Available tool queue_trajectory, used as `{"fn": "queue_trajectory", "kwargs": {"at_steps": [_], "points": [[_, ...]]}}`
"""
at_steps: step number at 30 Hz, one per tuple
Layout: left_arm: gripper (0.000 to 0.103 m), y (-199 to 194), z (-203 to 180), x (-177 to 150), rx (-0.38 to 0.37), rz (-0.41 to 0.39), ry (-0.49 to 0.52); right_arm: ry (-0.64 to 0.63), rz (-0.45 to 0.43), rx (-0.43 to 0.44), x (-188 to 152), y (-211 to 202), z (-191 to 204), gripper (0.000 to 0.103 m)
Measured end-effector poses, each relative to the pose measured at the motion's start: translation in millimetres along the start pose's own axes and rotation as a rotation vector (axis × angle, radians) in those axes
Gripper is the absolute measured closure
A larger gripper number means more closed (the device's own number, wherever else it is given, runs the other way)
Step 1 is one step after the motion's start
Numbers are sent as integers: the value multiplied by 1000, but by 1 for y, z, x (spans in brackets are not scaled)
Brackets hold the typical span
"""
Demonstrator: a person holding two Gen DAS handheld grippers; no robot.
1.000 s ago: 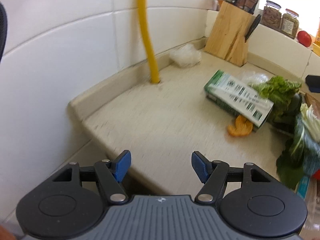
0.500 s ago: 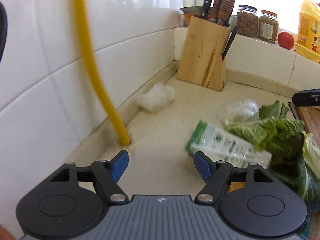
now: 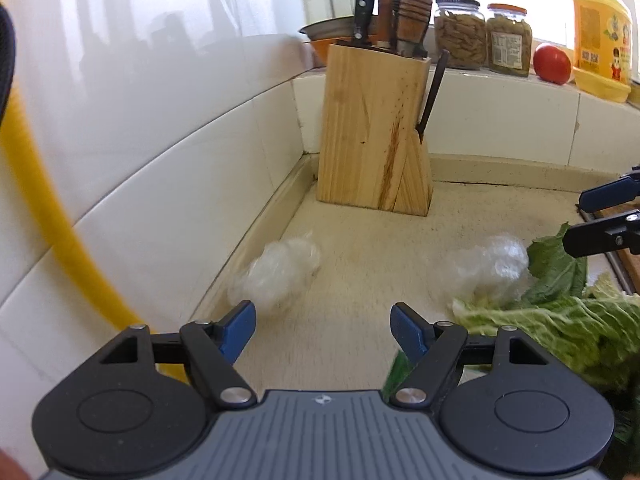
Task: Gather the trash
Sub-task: 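Reach the left gripper toward a clear plastic bag while the right gripper approaches another bag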
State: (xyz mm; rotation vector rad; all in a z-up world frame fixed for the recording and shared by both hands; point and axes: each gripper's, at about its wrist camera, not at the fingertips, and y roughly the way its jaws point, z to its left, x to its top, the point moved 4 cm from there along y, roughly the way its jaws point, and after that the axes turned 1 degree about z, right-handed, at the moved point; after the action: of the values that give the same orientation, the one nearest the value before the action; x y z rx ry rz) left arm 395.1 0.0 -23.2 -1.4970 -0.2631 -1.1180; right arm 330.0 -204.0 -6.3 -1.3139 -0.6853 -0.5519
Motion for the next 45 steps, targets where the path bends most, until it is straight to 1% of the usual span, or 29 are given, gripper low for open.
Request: {"fn": "queue_trajectory", "kwargs": {"at_steps": [8, 14, 20, 23, 26, 28, 31, 34, 36, 38, 41, 43, 45], "points": [[31, 35, 3, 20, 3, 8, 51, 2, 40, 1, 6, 26, -10, 18], [31, 64, 3, 27, 6, 23, 85, -13, 78, -4, 10, 47, -12, 18], [31, 92, 7, 26, 24, 51, 116, -10, 122, -10, 11, 69, -18, 18], [31, 106, 9, 22, 25, 76, 112, -17, 143, -9, 12, 81, -17, 18], [31, 115, 11, 16, 10, 100, 95, -19, 163, -2, 8, 91, -16, 19], [31, 120, 12, 13, 19, 111, 94, -21, 171, 1, 6, 96, -16, 20], [31, 125, 12, 10, 28, 114, 100, -11, 182, -22, 3, 102, -18, 24], [31, 129, 13, 9, 33, 113, 96, 12, 195, -25, 1, 106, -21, 31], [32, 131, 13, 10, 31, 117, 91, 20, 211, -37, -1, 109, -22, 41], [36, 130, 11, 9, 10, 128, 83, 38, 215, -33, -2, 109, -22, 44], [41, 116, 1, 5, -68, 137, 87, 52, 208, -25, -2, 103, -21, 49], [41, 102, -4, 2, -136, 143, 80, 61, 207, -12, -1, 97, -19, 50], [41, 91, -6, 1, -175, 142, 73, 69, 198, -3, 0, 94, -21, 50]]}}
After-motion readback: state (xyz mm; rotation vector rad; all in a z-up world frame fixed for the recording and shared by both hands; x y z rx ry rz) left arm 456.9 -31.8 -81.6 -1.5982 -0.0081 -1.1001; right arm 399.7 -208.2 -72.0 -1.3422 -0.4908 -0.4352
